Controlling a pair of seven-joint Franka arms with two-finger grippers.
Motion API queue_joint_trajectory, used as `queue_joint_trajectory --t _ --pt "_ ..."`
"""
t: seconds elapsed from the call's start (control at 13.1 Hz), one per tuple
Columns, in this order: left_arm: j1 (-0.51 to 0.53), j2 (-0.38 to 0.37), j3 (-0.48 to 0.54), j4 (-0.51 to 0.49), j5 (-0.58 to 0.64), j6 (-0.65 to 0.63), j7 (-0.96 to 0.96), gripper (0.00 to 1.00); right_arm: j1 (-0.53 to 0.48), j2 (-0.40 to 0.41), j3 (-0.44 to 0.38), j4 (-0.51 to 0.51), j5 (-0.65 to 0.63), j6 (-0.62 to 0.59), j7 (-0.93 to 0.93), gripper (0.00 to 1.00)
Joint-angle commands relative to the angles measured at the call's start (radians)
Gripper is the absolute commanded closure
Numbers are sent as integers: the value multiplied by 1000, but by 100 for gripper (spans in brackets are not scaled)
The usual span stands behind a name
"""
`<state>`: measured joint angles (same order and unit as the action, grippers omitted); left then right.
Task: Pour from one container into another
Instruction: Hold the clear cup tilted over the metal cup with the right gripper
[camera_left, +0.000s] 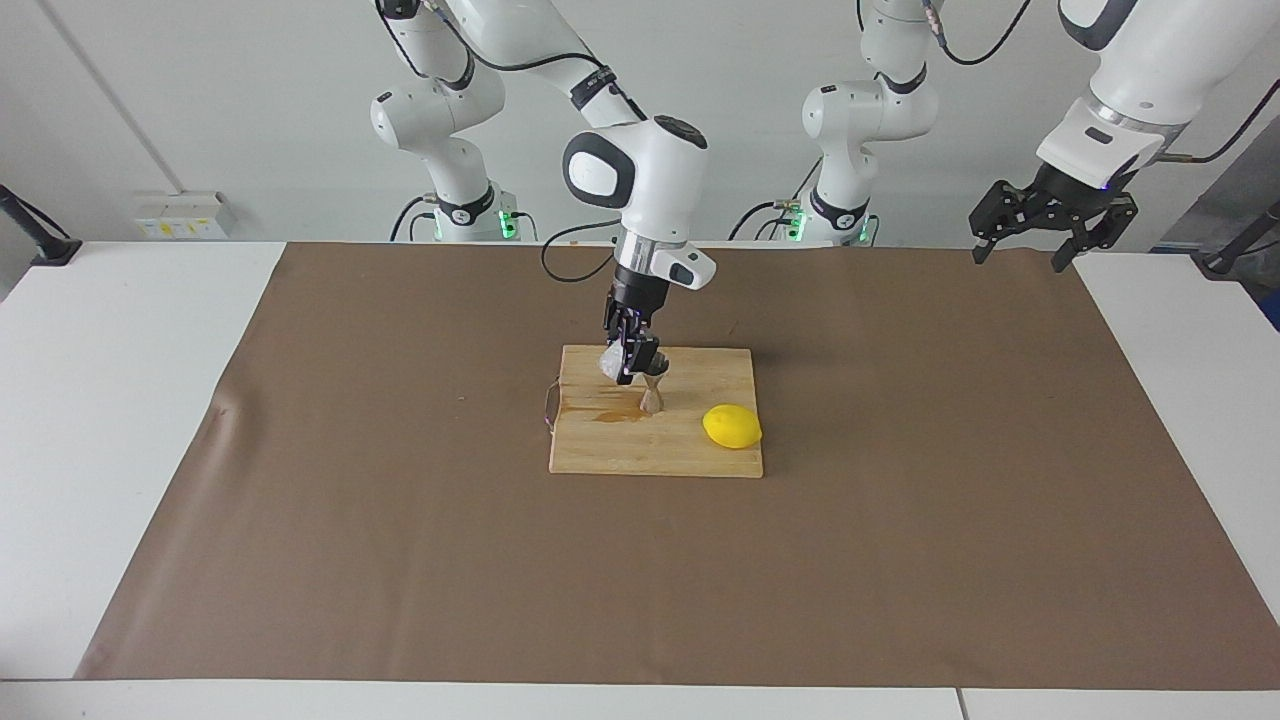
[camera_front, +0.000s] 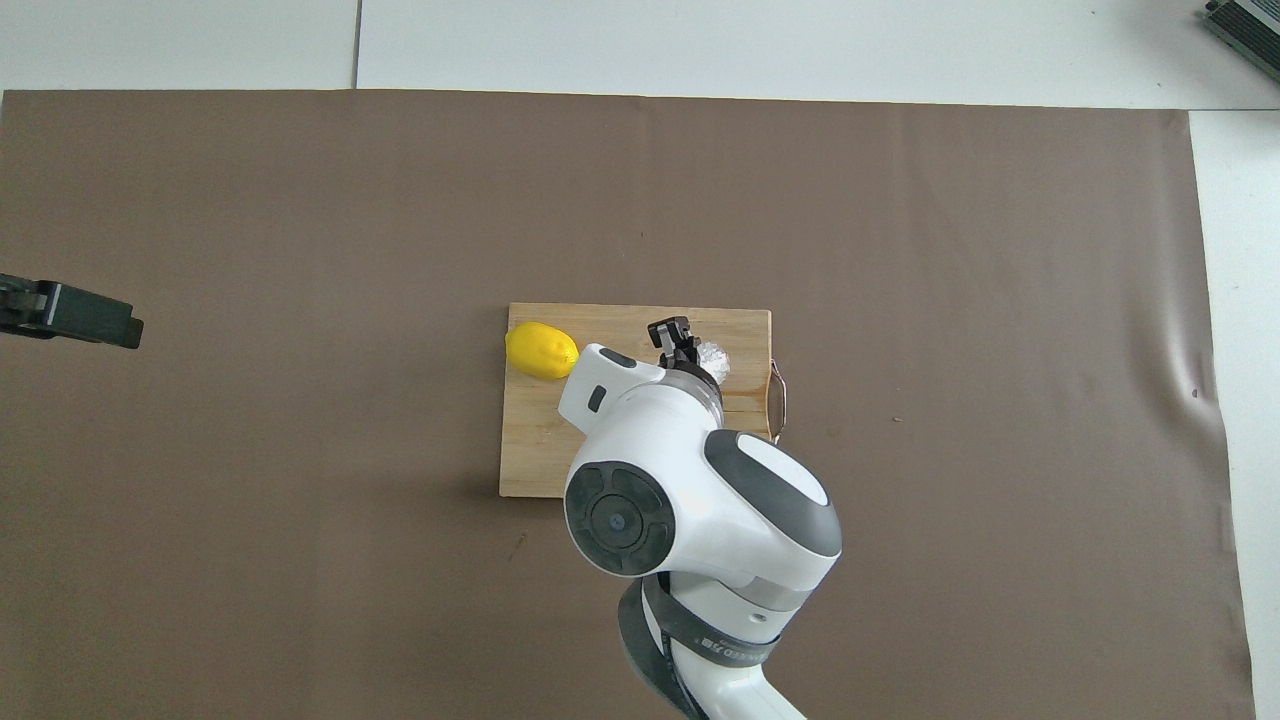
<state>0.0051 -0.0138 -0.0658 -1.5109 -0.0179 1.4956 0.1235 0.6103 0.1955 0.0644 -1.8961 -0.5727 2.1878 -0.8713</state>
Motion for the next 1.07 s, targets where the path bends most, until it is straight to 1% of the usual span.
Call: queue_joint_trajectory --t 0.0,0.15,0.46,1.0 --pt "-13 0 8 -2 1 8 -15 0 -1 -5 9 9 -49 -26 32 77" --pt "-13 1 8 -2 1 8 -15 0 0 -5 9 9 -50 -26 58 77" --pt "-13 0 8 -2 1 8 -15 0 11 -5 9 9 -118 -11 115 79" --pt "-13 2 8 -2 1 8 -16 0 26 -4 11 9 -180 0 124 82"
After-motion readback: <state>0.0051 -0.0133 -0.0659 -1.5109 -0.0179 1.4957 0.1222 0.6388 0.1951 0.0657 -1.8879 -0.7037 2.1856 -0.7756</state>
